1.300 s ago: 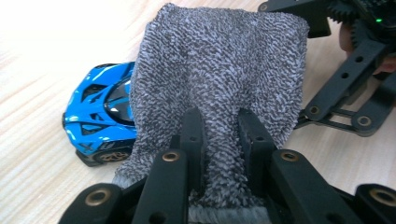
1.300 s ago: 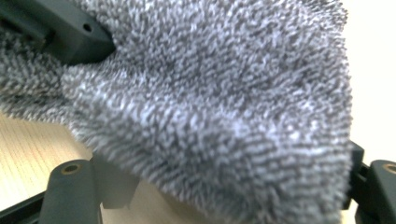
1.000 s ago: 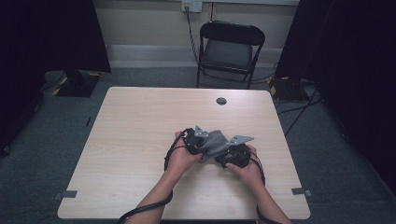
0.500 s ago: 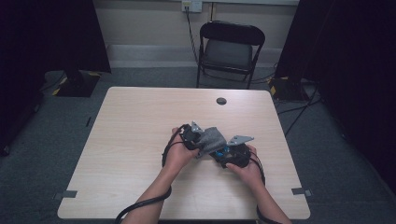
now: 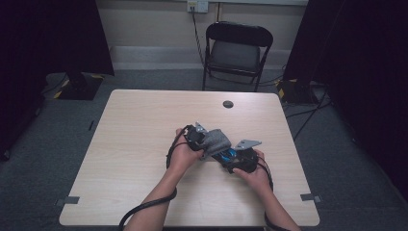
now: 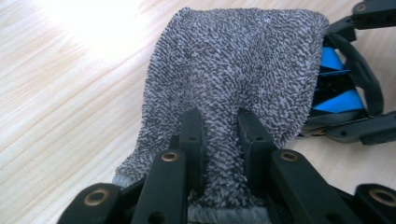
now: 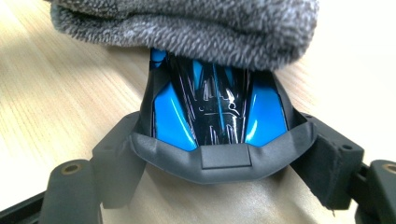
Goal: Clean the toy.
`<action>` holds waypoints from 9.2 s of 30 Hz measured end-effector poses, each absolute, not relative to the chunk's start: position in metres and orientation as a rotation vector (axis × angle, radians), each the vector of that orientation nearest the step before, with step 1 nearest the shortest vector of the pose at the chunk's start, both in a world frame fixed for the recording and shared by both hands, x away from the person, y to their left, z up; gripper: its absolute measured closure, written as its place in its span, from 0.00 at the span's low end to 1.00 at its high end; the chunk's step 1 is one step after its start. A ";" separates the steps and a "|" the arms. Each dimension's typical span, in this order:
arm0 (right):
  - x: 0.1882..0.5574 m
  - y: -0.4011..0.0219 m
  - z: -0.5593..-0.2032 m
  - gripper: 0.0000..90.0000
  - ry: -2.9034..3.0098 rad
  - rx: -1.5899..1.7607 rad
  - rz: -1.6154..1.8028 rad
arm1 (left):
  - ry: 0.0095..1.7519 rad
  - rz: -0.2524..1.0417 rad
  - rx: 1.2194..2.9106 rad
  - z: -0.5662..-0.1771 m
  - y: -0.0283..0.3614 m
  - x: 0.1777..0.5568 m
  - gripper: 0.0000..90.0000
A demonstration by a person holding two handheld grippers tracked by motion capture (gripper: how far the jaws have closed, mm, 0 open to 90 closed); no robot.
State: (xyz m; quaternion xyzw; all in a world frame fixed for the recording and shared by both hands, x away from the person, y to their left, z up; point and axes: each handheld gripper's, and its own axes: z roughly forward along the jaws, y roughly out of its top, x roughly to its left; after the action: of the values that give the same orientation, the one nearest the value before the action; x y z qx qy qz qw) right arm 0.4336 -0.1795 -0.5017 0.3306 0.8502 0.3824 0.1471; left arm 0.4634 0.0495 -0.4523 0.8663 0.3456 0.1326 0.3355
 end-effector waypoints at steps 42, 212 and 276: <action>0.434 -0.179 -0.502 0.26 2.446 0.953 1.101 | 1.098 0.351 2.186 -0.470 0.084 0.491 0.83; 0.435 -0.179 -0.502 0.26 2.453 0.946 1.101 | 1.056 0.456 2.244 -0.469 0.086 0.482 0.83; 0.440 -0.176 -0.446 0.26 2.397 0.857 1.186 | 1.089 0.458 2.155 -0.456 0.146 0.438 0.82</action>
State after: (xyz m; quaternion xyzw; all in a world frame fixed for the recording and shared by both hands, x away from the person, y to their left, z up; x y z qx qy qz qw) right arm 0.4404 -0.1757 -0.4457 0.3011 0.8417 0.4164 0.1658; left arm 0.4375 0.1456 -0.4562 0.8260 0.4174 0.1757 0.3355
